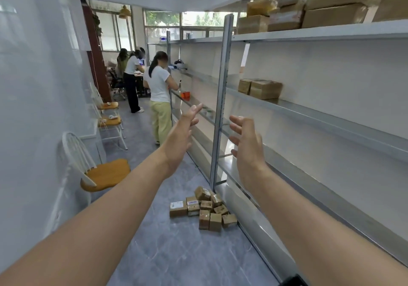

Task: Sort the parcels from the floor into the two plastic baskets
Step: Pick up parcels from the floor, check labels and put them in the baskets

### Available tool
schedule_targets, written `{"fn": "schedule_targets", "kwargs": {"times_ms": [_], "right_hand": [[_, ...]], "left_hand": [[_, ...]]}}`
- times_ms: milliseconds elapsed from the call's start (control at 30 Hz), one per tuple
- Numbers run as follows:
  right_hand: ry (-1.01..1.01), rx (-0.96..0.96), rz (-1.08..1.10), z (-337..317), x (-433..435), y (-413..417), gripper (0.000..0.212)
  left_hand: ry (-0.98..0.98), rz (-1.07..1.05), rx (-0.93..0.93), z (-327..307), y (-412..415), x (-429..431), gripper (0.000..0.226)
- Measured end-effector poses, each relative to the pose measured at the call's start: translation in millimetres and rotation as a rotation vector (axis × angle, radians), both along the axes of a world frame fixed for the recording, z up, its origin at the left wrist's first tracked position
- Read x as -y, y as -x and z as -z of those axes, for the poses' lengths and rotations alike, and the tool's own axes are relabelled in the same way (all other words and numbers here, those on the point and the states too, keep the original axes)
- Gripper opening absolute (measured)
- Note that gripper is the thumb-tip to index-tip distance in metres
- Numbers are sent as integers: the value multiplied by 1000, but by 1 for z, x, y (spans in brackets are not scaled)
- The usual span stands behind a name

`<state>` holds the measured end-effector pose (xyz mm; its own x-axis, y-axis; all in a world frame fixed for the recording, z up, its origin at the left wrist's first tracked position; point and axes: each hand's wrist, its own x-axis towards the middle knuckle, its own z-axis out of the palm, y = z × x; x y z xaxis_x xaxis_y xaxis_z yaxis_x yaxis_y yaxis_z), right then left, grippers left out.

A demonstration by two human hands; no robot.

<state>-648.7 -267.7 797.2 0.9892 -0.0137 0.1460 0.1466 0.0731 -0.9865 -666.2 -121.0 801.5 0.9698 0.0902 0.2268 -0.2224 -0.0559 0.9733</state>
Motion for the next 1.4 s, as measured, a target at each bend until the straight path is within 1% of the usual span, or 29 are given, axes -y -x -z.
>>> {"fn": "schedule_targets", "kwargs": {"times_ms": [100,267,300,400,500,600,700,767,933,1033,1100,1233,1333,1400], "right_hand": [[9,-46,35,13,-33,-24,69],[32,-127,81,45,-61,-65,73],[29,-138,94,52,-64,-74,69],[31,-174,95,73,-69,-104,45],[21,-226,108,94,-70,-140,35],[37,-222,75,111,-67,-186,39],[24,-223,66,122,-63,-243,58],[3,-243,71,130,-60,-282,63],[-12,-285,52,153,-60,-360,59],[-18,-308,64,163,-63,-400,56],[-21,-319,66,170,-69,-425,55],[-31,-350,78,186,-90,-476,57],[-27,-369,116,201,-114,-515,57],[-23,-381,157,212,-134,-542,53]], "left_hand": [[15,3,-51,14,-35,-36,74],[37,35,-144,55,-83,-64,72],[45,40,-160,63,-93,-67,72],[54,45,-202,83,-126,-73,67],[50,46,-250,102,-162,-74,56],[36,42,-288,116,-206,-68,56],[8,42,-305,125,-257,-58,61],[15,18,-323,132,-293,-52,54],[12,-27,-397,149,-367,-51,55],[-3,-46,-429,155,-404,-59,71],[1,-50,-436,159,-430,-67,74],[-3,-14,-453,178,-487,-90,55],[-2,20,-472,197,-533,-116,52],[0,49,-493,209,-564,-136,52]]}}
